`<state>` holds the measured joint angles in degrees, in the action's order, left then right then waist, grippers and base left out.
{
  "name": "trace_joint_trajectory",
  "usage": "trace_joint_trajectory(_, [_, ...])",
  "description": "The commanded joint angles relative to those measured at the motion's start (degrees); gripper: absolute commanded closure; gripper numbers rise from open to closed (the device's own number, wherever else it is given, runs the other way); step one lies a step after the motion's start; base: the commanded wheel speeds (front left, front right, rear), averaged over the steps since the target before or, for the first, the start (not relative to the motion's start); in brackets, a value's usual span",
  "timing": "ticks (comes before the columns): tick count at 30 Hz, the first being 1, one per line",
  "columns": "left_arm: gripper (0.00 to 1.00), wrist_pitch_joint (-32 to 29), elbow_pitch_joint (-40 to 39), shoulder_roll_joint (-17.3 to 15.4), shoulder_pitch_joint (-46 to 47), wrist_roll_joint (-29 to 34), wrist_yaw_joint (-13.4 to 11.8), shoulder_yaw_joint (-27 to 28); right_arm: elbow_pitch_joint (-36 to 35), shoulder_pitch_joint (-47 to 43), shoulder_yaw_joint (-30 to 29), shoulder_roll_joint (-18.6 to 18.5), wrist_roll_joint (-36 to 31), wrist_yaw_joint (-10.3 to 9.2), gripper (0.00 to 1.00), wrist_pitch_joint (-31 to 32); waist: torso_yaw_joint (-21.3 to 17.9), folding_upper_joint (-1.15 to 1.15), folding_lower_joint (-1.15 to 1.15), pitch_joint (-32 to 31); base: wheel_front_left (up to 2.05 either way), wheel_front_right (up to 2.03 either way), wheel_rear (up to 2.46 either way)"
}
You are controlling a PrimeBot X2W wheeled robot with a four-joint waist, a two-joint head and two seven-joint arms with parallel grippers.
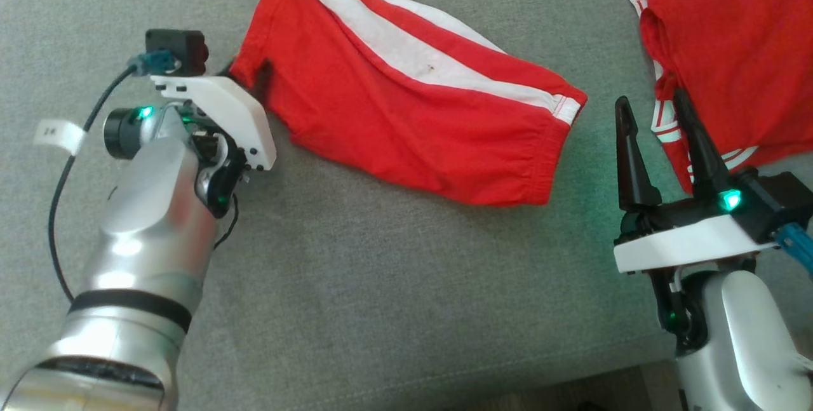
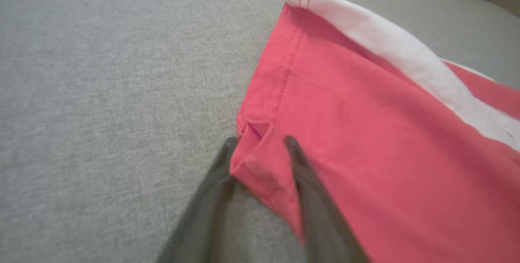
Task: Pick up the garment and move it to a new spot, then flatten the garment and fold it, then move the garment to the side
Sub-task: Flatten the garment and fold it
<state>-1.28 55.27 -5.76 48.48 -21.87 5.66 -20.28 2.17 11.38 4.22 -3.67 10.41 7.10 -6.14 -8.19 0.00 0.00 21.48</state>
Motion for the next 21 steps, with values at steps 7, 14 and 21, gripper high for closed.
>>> trace_joint_trajectory(7, [1.0, 1.31, 3.44, -1.06, 2.74, -0.91, 0.99, -0.33, -1.11, 1.98, 1.69, 0.44, 0.92, 0.39, 0.0, -1.04, 0.14, 0.0, 0.0, 0.28, 0.0, 0.0, 0.0])
trace_joint_trajectory(14, [1.0, 10.02, 1.42, -0.56, -2.75, -3.32, 0.13, 1.82, -0.99, 0.47, 0.82, 0.41, 0.96, 0.39, 0.0, -0.66, 1.63, 0.0, 0.0, -1.15, 0.0, 0.0, 0.0])
trace_joint_trajectory(21, [1.0, 14.26, -6.3, -0.5, -12.18, -5.8, -1.47, 4.12, -1.77, -0.81, 0.04, 0.0, 1.13, 0.39, 0.0, 0.29, 4.48, 0.0, 0.0, -2.52, 0.0, 0.0, 0.0])
